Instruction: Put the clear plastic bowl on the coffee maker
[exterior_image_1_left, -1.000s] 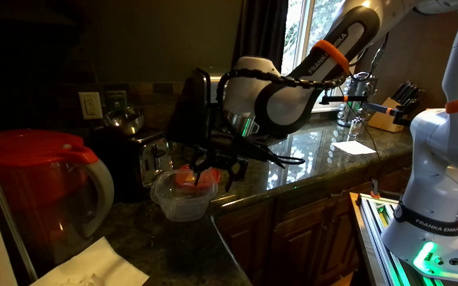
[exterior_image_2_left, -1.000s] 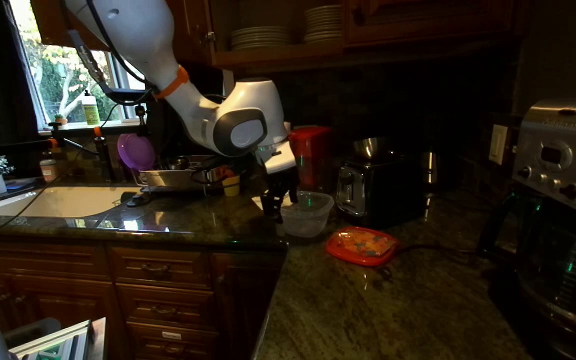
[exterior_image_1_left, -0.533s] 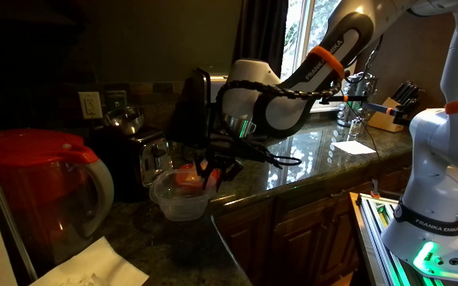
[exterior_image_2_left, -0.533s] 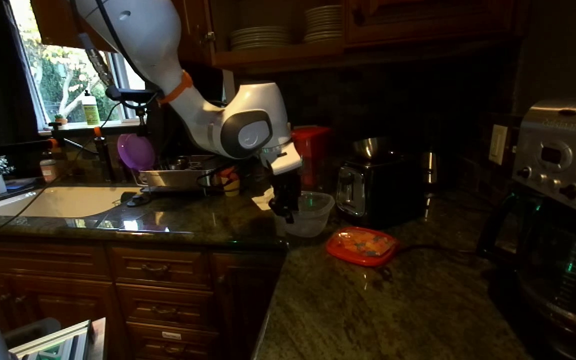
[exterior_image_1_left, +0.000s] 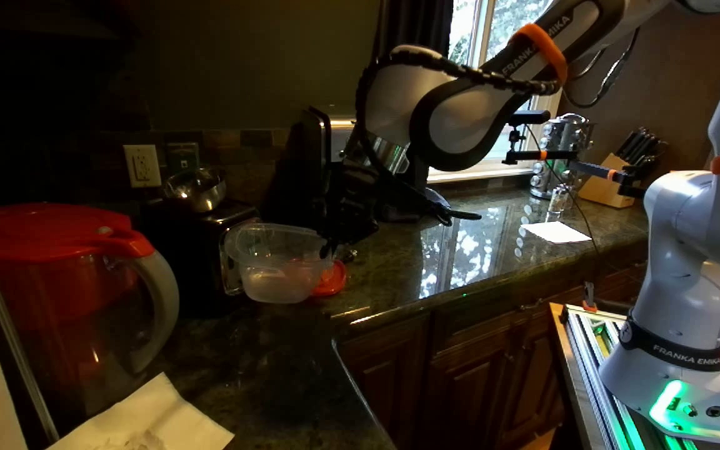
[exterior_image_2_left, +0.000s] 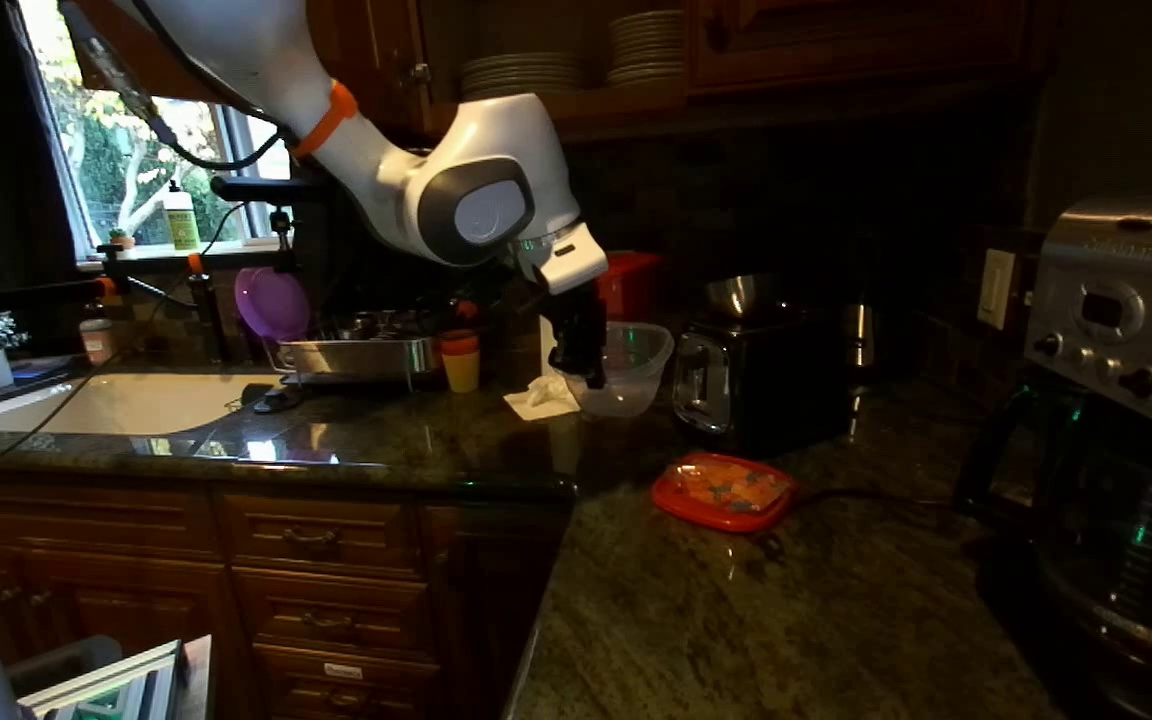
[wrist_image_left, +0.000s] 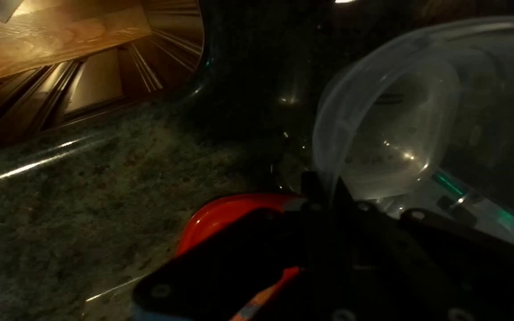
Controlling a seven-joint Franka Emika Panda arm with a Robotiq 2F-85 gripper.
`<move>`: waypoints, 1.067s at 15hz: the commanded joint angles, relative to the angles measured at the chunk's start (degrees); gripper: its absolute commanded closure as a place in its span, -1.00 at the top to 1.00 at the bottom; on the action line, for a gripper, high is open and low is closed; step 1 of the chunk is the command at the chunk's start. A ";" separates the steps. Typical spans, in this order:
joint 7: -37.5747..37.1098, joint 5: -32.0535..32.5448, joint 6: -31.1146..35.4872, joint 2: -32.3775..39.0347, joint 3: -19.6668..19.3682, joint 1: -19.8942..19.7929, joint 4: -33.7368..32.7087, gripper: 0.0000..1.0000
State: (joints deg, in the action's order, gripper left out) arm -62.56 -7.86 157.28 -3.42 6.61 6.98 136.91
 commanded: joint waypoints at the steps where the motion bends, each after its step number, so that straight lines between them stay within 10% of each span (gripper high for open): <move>1: 1.85 -1.75 -4.89 -8.99 0.42 -0.56 5.27 -0.97; 5: -17.70 15.59 -6.18 -20.19 5.04 -8.71 13.04 -0.97; 9: -30.44 20.22 -4.67 -27.77 11.23 -16.05 19.00 -0.97; 10: -22.69 16.49 -4.86 -22.69 7.44 -12.51 14.52 -0.89; 16: -34.95 17.10 -8.15 -22.97 10.01 -20.01 7.46 -0.97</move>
State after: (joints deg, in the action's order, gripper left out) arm -92.78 9.36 152.56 -28.66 16.39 -9.24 151.30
